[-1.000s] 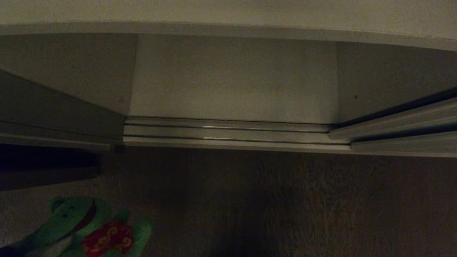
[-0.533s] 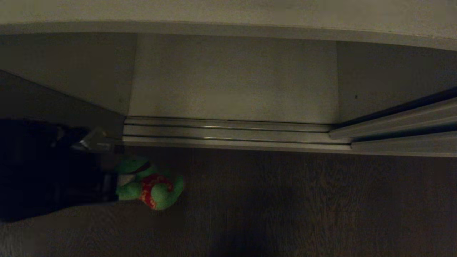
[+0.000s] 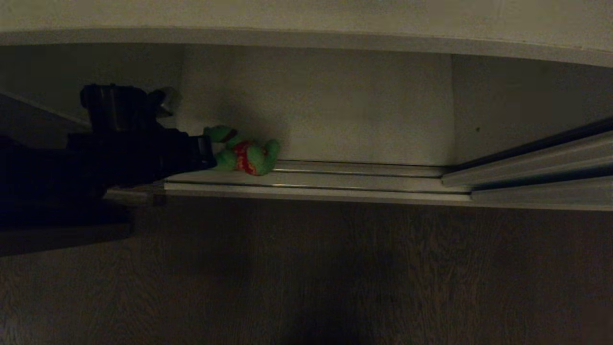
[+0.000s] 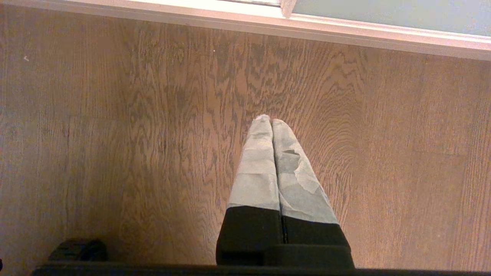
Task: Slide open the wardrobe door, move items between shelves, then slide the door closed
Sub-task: Place the green doll on the lower shelf
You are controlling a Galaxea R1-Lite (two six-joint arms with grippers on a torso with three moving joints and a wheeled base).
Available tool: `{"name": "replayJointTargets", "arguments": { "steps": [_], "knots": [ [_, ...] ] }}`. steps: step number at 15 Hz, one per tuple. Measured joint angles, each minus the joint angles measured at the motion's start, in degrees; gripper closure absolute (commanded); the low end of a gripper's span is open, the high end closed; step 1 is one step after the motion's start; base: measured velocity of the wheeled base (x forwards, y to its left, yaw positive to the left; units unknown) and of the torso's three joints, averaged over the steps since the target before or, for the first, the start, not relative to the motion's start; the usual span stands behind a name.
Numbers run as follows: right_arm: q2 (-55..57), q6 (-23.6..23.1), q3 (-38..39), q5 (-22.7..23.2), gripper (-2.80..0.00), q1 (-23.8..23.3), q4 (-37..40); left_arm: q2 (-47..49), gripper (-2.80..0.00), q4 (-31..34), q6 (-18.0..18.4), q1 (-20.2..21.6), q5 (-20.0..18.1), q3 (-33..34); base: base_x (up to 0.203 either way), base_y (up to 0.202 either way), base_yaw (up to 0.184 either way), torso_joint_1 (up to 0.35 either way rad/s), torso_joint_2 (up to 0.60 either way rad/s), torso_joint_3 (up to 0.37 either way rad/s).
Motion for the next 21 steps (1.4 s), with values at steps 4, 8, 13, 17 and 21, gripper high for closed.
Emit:
{"name": "replayJointTargets", "arguments": {
  "steps": [4, 8, 13, 17, 21],
  "knots": [
    [0.00, -0.01, -0.05, 0.01, 0.00, 0.00, 0.02, 7.81, 0.00, -16.24, -0.35, -0.27, 6.51, -5.31, 0.000, 0.000, 0.000, 0.000, 0.00, 0.000],
    [0.00, -0.02, 0.02, 0.02, 0.00, 0.00, 0.02, 20.42, 0.00, -29.98, -0.20, -0.27, 10.17, -14.67, 0.000, 0.000, 0.000, 0.000, 0.00, 0.000],
    [0.00, -0.02, -0.05, 0.02, 0.00, -0.01, 0.02, 32.57, 0.00, -42.44, -3.25, -0.28, 18.57, -29.40, 0.000, 0.000, 0.000, 0.000, 0.00, 0.000],
    [0.00, -0.02, 0.00, 0.02, 0.00, 0.00, 0.02, 35.15, 0.00, -43.94, -3.60, -0.27, 19.92, -30.92, 0.000, 0.000, 0.000, 0.000, 0.00, 0.000],
    [0.00, -0.01, 0.00, 0.01, 0.00, 0.00, 0.02, 33.68, 0.00, -41.53, -3.76, -0.31, 19.53, -30.13, 0.000, 0.000, 0.000, 0.000, 0.00, 0.000]
  ]
}}
